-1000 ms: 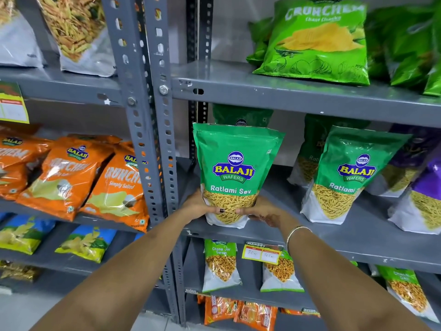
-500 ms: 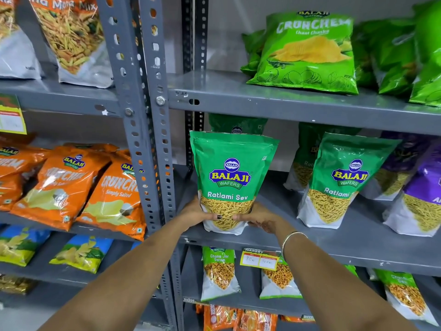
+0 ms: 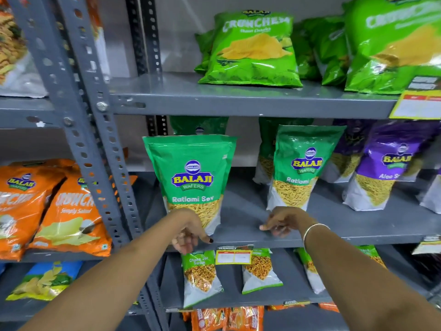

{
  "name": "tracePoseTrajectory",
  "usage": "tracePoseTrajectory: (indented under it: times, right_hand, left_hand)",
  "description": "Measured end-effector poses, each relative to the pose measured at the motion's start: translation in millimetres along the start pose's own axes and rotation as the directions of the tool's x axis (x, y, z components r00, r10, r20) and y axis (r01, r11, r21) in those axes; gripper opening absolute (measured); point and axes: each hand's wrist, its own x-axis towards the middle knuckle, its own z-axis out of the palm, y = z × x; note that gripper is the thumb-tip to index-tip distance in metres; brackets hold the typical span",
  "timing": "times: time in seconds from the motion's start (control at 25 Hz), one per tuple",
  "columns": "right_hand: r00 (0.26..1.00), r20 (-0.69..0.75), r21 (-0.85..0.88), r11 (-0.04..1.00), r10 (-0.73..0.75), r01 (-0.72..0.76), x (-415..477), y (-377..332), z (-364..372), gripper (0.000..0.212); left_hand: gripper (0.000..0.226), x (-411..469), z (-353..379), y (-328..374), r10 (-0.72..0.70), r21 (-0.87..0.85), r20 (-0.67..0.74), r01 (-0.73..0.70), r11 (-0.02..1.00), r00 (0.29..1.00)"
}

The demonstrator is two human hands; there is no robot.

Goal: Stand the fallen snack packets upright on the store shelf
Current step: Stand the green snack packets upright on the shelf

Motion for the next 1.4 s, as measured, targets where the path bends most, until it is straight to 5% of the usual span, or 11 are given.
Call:
tracePoseTrajectory:
  times: [0.16, 0.24, 0.36, 0.44, 0.56, 0.68, 0.84, 1.4]
  right_hand:
    - [0.981, -0.159, 0.077, 0.992, 0.11, -0.099, -5, 60, -68, 0.044]
    - [0.969, -0.246, 0.163, 0.986, 0.006, 0.035, -2, 77, -95, 0.017]
    - [0.943, -0.261, 0.411, 0.86, -0.206, 0.302, 17, 96, -126, 0.096]
    - [0.926, -0.221, 0.439, 0.816, -0.307, 0.376, 25, 98, -134, 0.101]
    - [0.904, -0.173, 0.473, 0.772, -0.392, 0.425, 29, 94, -131, 0.077]
    - [0.88, -0.222, 0.45, 0.757, -0.419, 0.474, 21, 94, -121, 0.071]
    - [0.88, -0.202, 0.389, 0.789, -0.43, 0.475, -8, 96, -105, 0.058]
    - [0.885, -0.279, 0.409, 0.788, -0.373, 0.461, -34, 102, -91, 0.063]
  left_hand:
    - [0.048, 5, 20, 97, 0.37, -0.127, -0.216, -0.402, 0.907, 0.904]
    - [0.066, 15, 27, 144, 0.419, -0.25, -0.41, -0.541, 0.803, 0.81]
    - [0.081, 26, 34, 198, 0.383, -0.38, -0.57, -0.647, 0.661, 0.727]
    - [0.073, 37, 37, 214, 0.326, -0.442, -0.617, -0.659, 0.609, 0.716]
    - [0.067, 42, 48, 225, 0.217, -0.513, -0.681, -0.667, 0.54, 0.699]
    - [0.062, 33, 56, 224, 0.153, -0.486, -0.731, -0.665, 0.567, 0.665]
    - [0.061, 26, 67, 203, 0.215, -0.465, -0.72, -0.688, 0.557, 0.66]
    - [0.06, 22, 81, 191, 0.194, -0.43, -0.732, -0.664, 0.611, 0.653]
